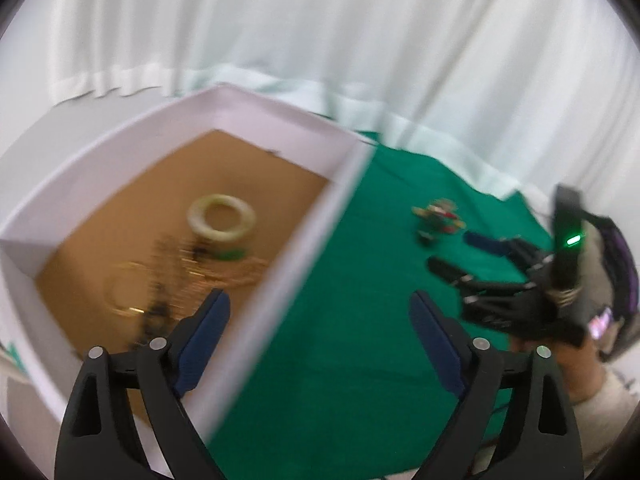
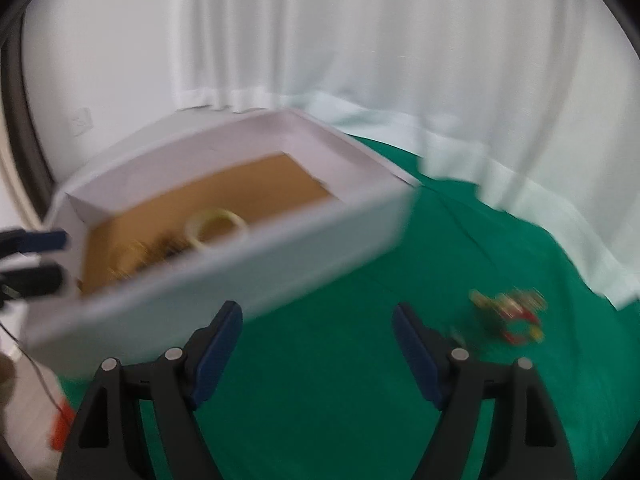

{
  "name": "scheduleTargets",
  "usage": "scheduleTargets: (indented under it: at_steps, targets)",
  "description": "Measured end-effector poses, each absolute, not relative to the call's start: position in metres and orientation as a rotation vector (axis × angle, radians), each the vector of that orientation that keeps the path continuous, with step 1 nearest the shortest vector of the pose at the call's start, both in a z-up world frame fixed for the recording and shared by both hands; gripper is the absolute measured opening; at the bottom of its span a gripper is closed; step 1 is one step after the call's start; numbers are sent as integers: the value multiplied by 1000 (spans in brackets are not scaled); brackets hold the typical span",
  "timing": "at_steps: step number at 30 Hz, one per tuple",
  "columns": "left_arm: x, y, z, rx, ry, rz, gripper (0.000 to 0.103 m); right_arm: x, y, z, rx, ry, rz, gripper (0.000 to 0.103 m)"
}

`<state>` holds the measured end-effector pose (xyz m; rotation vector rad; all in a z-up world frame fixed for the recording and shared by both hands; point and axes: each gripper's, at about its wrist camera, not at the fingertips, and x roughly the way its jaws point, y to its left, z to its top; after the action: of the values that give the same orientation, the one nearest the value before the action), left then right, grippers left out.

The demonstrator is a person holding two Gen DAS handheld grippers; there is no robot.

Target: Organize jewelry

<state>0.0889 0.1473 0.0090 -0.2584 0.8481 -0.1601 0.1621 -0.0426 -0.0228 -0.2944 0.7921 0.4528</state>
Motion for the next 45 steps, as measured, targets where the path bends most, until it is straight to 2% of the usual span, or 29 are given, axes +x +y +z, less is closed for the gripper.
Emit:
scheduleTargets:
  at_steps: [7, 18, 28, 37, 45]
  targets:
    - [95, 59, -25, -180, 899, -287, 95, 131, -154, -74, -243, 885, 233, 79]
    - [121, -11, -81, -31, 935, -278, 95, 110, -252, -108, -132, 907, 29, 79]
    - [139, -23, -118, 22, 957, -232, 95, 104, -270, -120, -69, 904, 28, 81]
    - [136, -35, -122, 90, 959, -218, 102, 105, -268, -122, -67, 903, 34, 84]
    - [137, -36, -123, 98, 960, -217, 102, 105, -268, -122, -67, 903, 34, 84]
